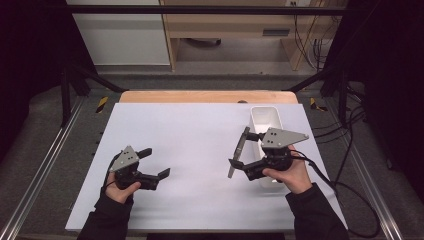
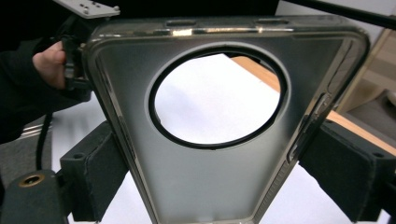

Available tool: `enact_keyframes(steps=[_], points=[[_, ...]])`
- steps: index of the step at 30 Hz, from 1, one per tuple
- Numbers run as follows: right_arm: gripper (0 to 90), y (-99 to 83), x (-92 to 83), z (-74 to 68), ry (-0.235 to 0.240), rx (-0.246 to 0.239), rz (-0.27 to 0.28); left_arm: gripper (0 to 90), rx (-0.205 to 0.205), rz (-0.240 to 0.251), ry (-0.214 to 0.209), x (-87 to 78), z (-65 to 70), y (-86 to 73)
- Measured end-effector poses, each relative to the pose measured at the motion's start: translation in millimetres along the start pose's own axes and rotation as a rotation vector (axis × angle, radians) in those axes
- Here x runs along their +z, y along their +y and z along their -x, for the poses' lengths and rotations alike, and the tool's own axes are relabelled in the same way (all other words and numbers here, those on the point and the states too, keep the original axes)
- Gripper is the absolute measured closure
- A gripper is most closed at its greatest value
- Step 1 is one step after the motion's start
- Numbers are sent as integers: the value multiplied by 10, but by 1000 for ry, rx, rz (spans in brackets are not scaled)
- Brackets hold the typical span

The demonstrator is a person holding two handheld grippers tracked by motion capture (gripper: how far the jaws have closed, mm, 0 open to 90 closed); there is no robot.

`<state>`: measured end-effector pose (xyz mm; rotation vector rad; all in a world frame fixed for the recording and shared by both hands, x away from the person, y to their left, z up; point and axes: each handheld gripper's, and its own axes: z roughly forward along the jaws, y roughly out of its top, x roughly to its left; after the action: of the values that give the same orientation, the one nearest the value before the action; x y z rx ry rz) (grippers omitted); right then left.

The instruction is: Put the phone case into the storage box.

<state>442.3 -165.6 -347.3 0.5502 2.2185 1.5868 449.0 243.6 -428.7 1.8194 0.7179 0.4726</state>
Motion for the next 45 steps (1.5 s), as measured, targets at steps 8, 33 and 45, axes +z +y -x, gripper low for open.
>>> enact_keyframes(steps=[8,33,45], points=[[118,-2,-43,43,-48,30,10,5,-17,5,40,-87,-60,-85],[118,140,-91,245,-195,109,28,5,-52,5,119,-211,-224,-249],[118,202,-92,378,-271,137,33,5,-56,-1,117,-207,-238,-268]])
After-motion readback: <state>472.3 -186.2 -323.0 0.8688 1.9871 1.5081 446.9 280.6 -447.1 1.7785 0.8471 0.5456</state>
